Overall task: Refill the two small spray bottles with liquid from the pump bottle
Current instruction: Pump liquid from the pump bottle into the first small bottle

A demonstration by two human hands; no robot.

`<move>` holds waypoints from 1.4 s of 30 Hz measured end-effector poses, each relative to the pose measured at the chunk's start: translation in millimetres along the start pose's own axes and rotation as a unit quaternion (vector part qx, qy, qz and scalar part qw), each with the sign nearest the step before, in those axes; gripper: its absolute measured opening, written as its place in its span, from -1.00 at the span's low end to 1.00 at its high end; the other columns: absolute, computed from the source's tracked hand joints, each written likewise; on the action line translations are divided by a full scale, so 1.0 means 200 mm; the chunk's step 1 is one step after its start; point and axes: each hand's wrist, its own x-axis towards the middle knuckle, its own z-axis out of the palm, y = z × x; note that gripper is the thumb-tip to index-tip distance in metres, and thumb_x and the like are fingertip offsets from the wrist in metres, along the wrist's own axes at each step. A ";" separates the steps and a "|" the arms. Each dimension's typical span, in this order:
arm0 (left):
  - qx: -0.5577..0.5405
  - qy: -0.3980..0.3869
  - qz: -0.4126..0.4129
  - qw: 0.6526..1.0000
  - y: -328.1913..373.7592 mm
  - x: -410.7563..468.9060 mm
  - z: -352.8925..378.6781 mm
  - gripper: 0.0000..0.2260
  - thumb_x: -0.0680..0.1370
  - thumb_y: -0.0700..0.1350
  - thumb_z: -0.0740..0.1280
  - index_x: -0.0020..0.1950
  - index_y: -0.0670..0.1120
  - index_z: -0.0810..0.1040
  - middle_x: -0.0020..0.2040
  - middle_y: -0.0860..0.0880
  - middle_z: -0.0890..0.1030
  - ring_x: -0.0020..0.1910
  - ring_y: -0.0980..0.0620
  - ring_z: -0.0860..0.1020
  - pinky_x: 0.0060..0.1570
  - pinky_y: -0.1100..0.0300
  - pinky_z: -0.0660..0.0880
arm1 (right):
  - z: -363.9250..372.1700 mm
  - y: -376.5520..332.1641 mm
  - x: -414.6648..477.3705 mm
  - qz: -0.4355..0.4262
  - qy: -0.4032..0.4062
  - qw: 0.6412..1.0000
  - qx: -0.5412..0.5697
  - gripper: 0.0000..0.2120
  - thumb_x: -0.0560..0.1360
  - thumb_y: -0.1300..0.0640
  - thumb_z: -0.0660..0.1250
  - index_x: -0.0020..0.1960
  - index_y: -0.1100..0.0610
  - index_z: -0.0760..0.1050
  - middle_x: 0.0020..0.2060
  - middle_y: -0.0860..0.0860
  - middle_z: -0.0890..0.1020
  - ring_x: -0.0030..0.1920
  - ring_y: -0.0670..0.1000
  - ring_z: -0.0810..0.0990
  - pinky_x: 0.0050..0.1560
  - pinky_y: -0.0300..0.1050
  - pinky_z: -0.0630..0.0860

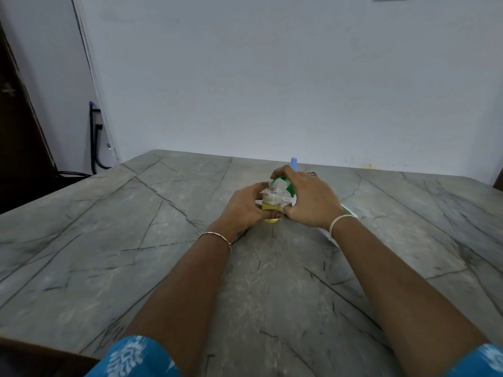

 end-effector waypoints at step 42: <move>0.032 0.002 0.022 0.999 0.00 -0.01 0.00 -0.33 0.28 -0.09 0.62 0.35 -0.03 0.48 0.14 0.02 0.65 0.04 0.14 0.62 0.10 0.21 0.56 | -0.04 0.06 -0.05 -0.013 -0.026 0.991 0.129 -0.15 0.32 0.08 0.54 0.43 -0.16 0.11 0.15 0.03 0.58 -0.06 0.06 0.57 0.01 0.00 0.57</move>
